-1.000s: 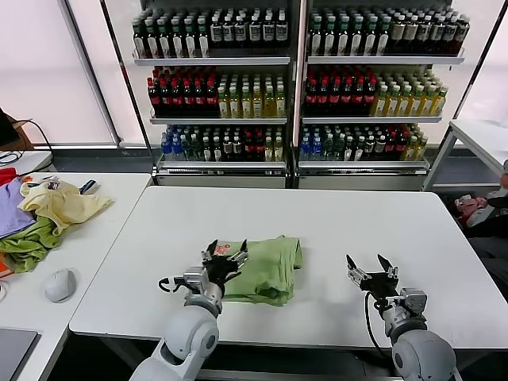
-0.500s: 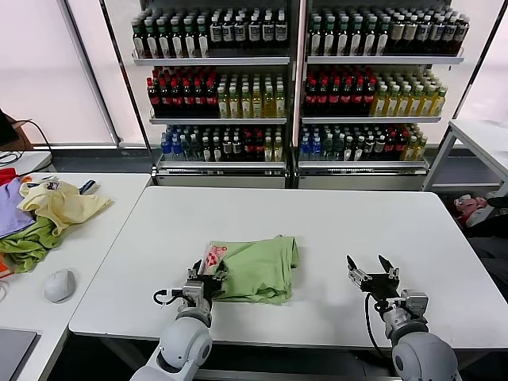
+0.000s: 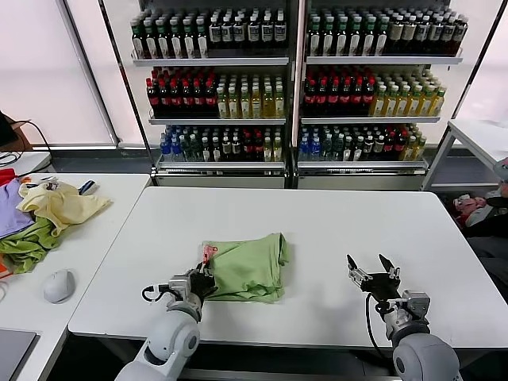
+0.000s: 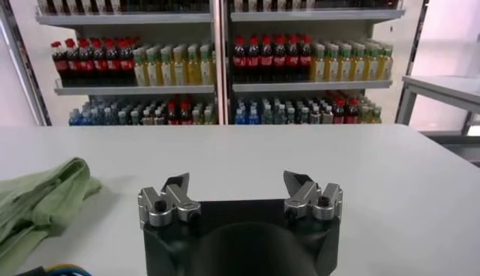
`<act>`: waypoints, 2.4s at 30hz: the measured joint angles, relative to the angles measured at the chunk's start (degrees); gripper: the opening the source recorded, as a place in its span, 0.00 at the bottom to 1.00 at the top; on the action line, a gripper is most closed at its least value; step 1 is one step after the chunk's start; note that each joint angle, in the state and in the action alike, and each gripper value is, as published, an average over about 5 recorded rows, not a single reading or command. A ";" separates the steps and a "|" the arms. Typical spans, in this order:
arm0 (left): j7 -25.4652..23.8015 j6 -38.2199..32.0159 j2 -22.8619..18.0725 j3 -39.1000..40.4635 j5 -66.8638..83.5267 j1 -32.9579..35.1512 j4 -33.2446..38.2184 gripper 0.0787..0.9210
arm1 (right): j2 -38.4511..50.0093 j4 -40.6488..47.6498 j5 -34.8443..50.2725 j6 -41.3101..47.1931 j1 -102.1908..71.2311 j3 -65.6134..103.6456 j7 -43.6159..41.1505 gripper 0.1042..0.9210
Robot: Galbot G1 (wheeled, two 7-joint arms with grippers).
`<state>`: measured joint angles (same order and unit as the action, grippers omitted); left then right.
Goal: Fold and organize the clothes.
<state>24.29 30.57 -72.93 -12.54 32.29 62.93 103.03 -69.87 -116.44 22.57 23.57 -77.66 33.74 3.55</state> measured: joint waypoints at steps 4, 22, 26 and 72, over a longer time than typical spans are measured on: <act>0.37 0.16 0.84 -3.20 6.01 0.40 1.36 0.05 | 0.33 -0.30 0.30 -0.09 -0.01 0.16 0.00 0.88; 0.32 2.22 11.90 -21.89 27.80 -1.94 10.57 0.05 | -0.10 -1.67 1.32 -0.74 -0.33 0.02 -0.05 0.88; 0.12 2.34 12.80 -21.71 27.93 -2.38 13.29 0.05 | -0.09 -2.04 1.23 -0.78 -0.58 -0.10 -0.06 0.88; -2.45 -15.19 -14.96 14.51 -13.87 -9.40 -6.30 0.84 | -5.02 4.99 -0.88 -0.25 8.64 -8.48 3.46 0.88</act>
<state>21.84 15.37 -87.89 1.97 18.43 53.53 96.73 -74.89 -111.44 21.70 23.32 -69.02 25.26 7.01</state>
